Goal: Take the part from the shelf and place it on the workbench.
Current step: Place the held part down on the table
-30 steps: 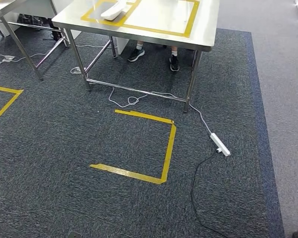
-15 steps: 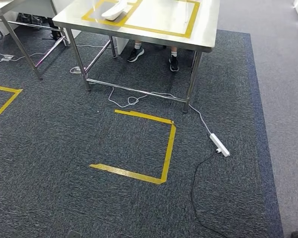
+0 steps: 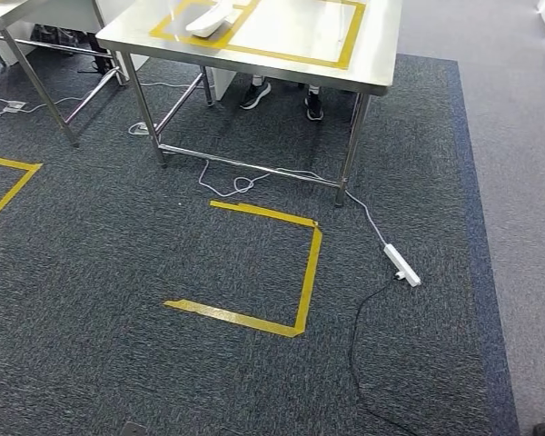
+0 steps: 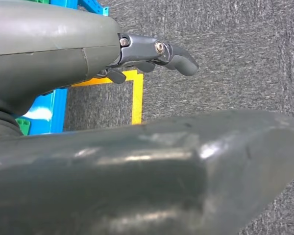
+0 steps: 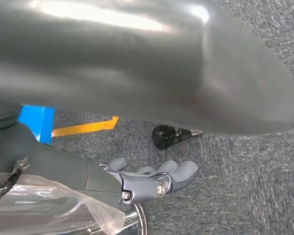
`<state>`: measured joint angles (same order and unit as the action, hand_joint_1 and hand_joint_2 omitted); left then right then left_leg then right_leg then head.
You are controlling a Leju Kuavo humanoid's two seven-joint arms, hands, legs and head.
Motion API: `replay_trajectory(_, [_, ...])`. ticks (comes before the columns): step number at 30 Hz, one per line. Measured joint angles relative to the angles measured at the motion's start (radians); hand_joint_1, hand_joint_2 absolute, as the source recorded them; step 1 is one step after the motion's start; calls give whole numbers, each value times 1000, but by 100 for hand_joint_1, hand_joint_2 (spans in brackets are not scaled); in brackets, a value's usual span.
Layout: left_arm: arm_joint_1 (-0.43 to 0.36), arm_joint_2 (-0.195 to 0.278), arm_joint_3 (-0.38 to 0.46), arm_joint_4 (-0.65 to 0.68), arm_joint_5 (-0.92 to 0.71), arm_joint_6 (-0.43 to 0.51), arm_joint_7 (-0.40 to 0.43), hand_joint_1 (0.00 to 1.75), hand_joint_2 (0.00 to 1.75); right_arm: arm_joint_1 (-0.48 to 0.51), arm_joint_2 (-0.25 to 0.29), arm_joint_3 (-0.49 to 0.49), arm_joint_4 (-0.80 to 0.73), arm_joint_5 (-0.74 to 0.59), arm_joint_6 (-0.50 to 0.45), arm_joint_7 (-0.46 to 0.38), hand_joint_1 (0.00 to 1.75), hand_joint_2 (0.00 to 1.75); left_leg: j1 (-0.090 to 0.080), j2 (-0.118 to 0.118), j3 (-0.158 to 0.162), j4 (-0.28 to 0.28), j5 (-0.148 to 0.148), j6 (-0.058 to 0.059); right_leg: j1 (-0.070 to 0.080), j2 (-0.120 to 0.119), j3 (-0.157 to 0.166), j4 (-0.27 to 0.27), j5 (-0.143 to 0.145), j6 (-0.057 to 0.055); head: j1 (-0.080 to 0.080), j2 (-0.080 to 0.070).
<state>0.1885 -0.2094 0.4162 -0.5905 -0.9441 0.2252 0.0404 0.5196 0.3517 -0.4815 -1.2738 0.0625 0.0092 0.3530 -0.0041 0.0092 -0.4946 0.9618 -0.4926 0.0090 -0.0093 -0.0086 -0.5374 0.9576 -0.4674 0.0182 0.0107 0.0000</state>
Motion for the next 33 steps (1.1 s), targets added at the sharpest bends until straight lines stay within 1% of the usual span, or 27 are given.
replay_trajectory(1, [0,-1,0,0,2,0,2,0,0,-2,0,-2,1,6,1,-3,0,0,0,0,0,0,0,0,0,0,0,0,0,0,0,0])
replay_trajectory(2, [1,-1,0,-2,3,-1,6,0,0,-5,0,-5,2,15,1,-5,0,0,-1,0,-1,1,0,2,-1,-1,3,-2,3,5,0,0])
replay_trajectory(4, [6,-5,0,-9,6,-6,18,0,0,-10,0,-11,5,32,1,-11,0,0,0,-2,-1,-4,8,13,-3,-3,9,-7,7,17,-1,0])
replay_trajectory(5, [10,-7,0,-16,8,-11,25,0,0,-12,0,-13,6,39,-1,-13,0,0,2,-3,-1,-11,15,19,-4,-3,6,-1,-1,23,-1,0])
replay_trajectory(6, [15,-11,0,-25,10,-18,33,0,0,-14,0,-16,7,44,-2,-15,0,0,5,-5,-3,-18,22,24,-3,0,-6,24,-24,25,0,0])
replay_trajectory(7, [22,-14,0,-36,13,-26,43,0,0,-16,0,-18,8,48,-4,-17,0,0,9,-7,-4,-23,27,27,-3,2,-28,72,-60,26,2,0])
replay_trajectory(9, [41,-21,0,-65,18,-47,62,0,0,-22,0,-23,13,52,-8,-18,0,0,9,-12,-13,-23,31,26,-4,5,-87,216,-138,28,3,0])
replay_trajectory(10, [53,-24,0,-81,19,-58,70,0,0,-25,0,-25,15,53,-9,-18,0,0,10,-17,-17,-23,33,24,-5,5,-107,272,-159,29,2,0])
replay_trajectory(11, [64,-28,0,-98,20,-69,76,0,0,-27,0,-26,17,54,-10,-18,0,0,10,-23,-20,-23,35,20,-6,5,-110,293,-161,30,2,0])
replay_trajectory(12, [74,-30,-1,-114,20,-80,81,0,0,-28,0,-27,19,54,-12,-18,0,0,11,-32,-22,-22,37,16,-8,7,-89,267,-143,30,2,0])
replay_trajectory(13, [82,-33,-1,-130,20,-88,85,0,0,-29,0,-29,19,54,-14,-18,0,0,12,-43,-23,-21,39,12,-10,15,-47,200,-111,28,2,0])
replay_trajectory(15, [90,-37,-2,-156,21,-96,89,0,0,-31,0,-30,21,54,-17,-18,0,0,14,-66,-27,-16,42,1,-13,57,42,45,-68,22,3,0])
replay_trajectory(16, [93,-38,-2,-166,21,-98,90,0,0,-31,0,-31,22,54,-19,-18,0,0,14,-76,-30,-14,44,-7,-12,73,67,0,-61,17,2,0])
replay_trajectory(17, [95,-39,-2,-174,21,-98,90,0,0,-32,0,-31,23,54,-20,-18,0,0,15,-84,-34,-13,46,-15,-9,81,76,-18,-64,11,2,0])
replay_trajectory(19, [100,-40,-2,-186,21,-98,91,0,0,-33,0,-32,24,54,-21,-18,0,0,19,-101,-40,-13,50,-30,-5,61,74,-18,-60,-3,1,0])
replay_trajectory(20, [104,-41,-2,-190,21,-98,91,0,0,-34,0,-32,24,54,-21,-18,0,0,21,-99,-43,-8,46,-35,-5,50,74,-20,-56,-11,1,0])
replay_trajectory(21, [108,-41,-2,-193,21,-98,91,0,0,-35,0,-33,24,54,-22,-19,0,0,21,-89,-52,10,32,-40,-7,37,74,-22,-53,-18,0,0])
replay_trajectory(22, [111,-41,-2,-197,21,-98,91,0,0,-34,0,-34,24,54,-22,-19,0,0,21,-71,-69,52,1,-43,-9,23,73,-25,-50,-23,-4,0])
replay_trajectory(23, [112,-41,-2,-200,21,-98,91,0,0,-34,0,-35,25,54,-22,-19,0,0,21,-49,-96,115,-40,-45,-9,8,72,-25,-49,-26,-6,0])
replay_trajectory(25, [112,-41,-3,-205,21,-98,91,0,0,-32,0,-38,27,54,-23,-19,0,0,22,-26,-151,257,-113,-52,-8,-22,70,-25,-50,-28,-10,0])
replay_trajectory(26, [112,-41,-3,-206,21,-98,91,0,0,-32,0,-39,28,54,-23,-19,0,0,23,-21,-162,293,-123,-55,-8,-36,70,-24,-51,-28,-10,0])
replay_trajectory(27, [113,-41,-2,-207,21,-98,91,0,0,-34,0,-40,30,54,-23,-19,0,0,25,-18,-154,290,-112,-57,-8,-48,71,-24,-52,-26,-11,0])
replay_trajectory(28, [114,-41,-2,-208,21,-97,91,0,0,-35,0,-41,31,54,-23,-19,0,0,28,-11,-128,249,-84,-59,-8,-60,73,-23,-55,-23,-11,0])
replay_trajectory(30, [113,-41,-2,-208,20,-95,89,0,0,-37,0,-42,32,54,-24,-19,0,0,29,24,-55,113,-20,-62,-7,-81,78,-14,-64,-11,-12,0])
replay_trajectory(31, [111,-41,-3,-209,20,-93,88,0,0,-38,0,-43,33,54,-25,-19,0,0,28,41,-30,62,-4,-59,-5,-91,78,-7,-70,-3,-12,0])
replay_trajectory(32, [109,-42,-3,-209,20,-92,86,0,0,-38,0,-44,33,54,-27,-19,0,0,26,53,-19,34,1,-53,-2,-101,79,-1,-75,4,-12,0])
replay_trajectory(33, [107,-43,-3,-209,20,-91,84,0,0,-39,0,-44,34,54,-28,-19,0,0,23,55,-20,28,-3,-46,1,-109,79,4,-79,9,-10,0])
